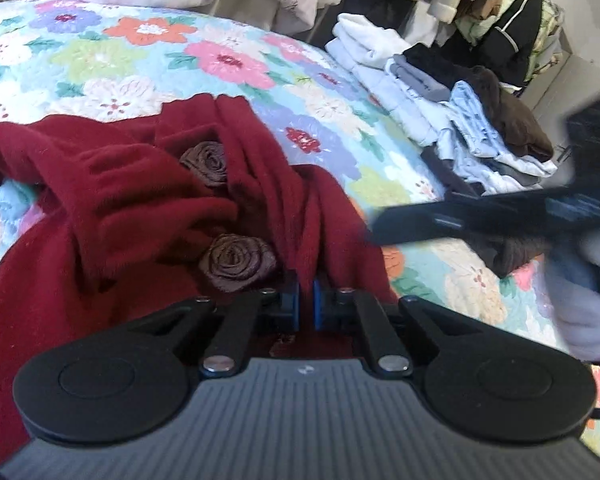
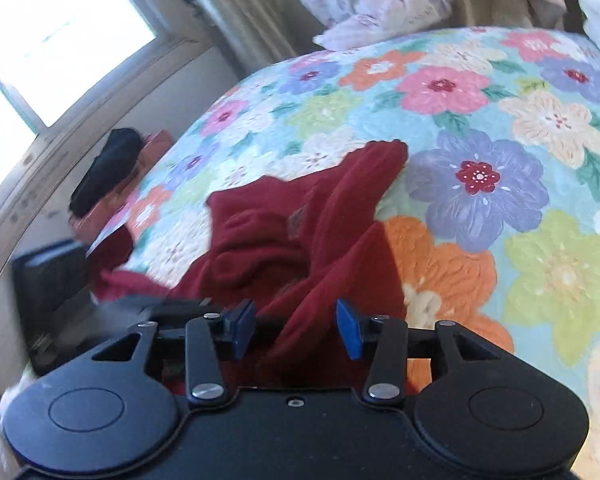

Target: Fold clothes

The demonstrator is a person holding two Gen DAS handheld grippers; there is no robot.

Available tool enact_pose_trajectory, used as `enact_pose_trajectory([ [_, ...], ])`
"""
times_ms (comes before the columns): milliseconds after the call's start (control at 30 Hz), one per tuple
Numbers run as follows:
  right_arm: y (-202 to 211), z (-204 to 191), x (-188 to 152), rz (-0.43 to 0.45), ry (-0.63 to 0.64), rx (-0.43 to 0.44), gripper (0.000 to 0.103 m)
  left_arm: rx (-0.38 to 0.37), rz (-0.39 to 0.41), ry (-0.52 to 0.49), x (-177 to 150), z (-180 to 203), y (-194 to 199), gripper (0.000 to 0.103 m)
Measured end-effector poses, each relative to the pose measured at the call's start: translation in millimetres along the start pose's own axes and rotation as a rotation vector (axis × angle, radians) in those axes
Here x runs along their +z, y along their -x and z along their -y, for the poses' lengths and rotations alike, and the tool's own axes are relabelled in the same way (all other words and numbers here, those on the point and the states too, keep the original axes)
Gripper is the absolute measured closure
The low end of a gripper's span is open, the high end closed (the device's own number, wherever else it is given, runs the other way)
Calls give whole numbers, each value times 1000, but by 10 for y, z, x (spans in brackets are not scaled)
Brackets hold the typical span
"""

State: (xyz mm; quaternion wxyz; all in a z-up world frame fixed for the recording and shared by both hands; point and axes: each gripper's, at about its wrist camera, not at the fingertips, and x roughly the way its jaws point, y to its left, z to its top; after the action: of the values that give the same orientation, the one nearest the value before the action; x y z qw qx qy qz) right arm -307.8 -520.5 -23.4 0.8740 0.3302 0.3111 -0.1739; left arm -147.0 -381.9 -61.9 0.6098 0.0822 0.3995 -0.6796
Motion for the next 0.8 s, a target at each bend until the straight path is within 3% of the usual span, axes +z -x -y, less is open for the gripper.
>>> enact_pose_trajectory([
  [133, -454, 222, 77, -12, -81, -58, 51, -10, 17, -30, 26, 11, -33, 97],
  [167, -493, 242, 82, -8, -72, -64, 58, -7, 18, -42, 49, 20, -59, 97],
  [200, -532, 262, 88, -4, -62, -69, 88, -9, 23, -48, 80, 27, -75, 97],
  [233, -550, 274, 94, 4, -51, -77, 93, -22, 34, -49, 112, 35, -79, 97],
  [367, -191, 175, 144, 124, 46, -135, 95, -10, 93, -87, 228, 184, -10, 95],
  [533, 341, 177, 238, 241, 163, -306, 96, 17, 139, -124, 307, 313, 118, 76],
  [800, 1095, 398, 165, 425, 243, -704, 96, 158, 27, -97, 116, 93, -48, 74],
])
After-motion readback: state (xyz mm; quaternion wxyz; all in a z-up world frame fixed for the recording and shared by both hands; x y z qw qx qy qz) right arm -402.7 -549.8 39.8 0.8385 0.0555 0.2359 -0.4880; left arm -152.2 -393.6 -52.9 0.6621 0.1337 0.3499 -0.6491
